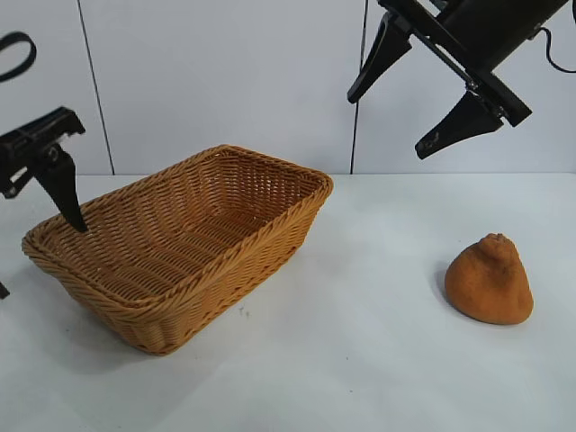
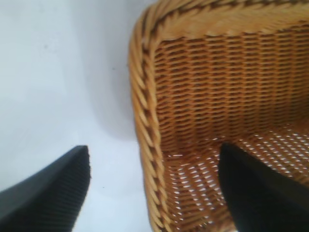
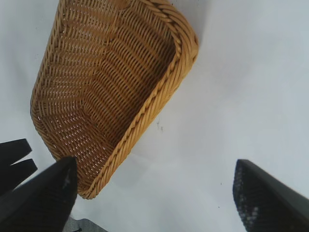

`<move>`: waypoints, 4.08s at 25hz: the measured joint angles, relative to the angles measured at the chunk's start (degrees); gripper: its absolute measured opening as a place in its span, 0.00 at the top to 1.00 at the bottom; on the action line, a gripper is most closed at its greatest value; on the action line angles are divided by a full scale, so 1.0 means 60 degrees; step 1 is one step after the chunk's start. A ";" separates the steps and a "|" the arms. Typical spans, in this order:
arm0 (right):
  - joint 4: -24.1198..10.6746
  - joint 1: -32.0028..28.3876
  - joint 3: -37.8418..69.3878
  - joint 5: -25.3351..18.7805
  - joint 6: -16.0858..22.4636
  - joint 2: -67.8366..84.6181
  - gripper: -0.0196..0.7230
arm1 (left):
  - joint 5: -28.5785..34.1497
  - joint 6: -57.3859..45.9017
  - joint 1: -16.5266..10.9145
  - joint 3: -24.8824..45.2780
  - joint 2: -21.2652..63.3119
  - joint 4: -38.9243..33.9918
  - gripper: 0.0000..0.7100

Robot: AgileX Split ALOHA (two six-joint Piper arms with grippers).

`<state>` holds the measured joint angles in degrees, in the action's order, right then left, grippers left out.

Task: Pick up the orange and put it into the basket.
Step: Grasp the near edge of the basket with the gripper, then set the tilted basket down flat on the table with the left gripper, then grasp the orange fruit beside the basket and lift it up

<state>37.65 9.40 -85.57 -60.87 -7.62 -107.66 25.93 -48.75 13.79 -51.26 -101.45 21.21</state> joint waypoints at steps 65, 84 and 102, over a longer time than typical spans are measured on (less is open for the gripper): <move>0.0000 0.0000 -0.0025 -0.1159 0.0000 0.0000 0.16 | 0.6495 0.5493 -0.0074 -0.7913 -0.4017 -0.0333 0.18; 0.0000 0.0000 -0.0025 -0.1225 -0.0073 0.0000 0.16 | 0.7252 0.6977 -0.1648 -0.7913 -0.1599 -0.4523 0.18; 0.0000 0.0000 -0.0025 -0.1284 -0.0203 0.0000 0.16 | 0.7266 0.7823 -0.2304 -0.2027 0.4714 -0.3417 0.18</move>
<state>37.65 9.40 -85.72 -68.58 -8.84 -107.66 69.52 -1.82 -0.04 -63.42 -73.17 0.71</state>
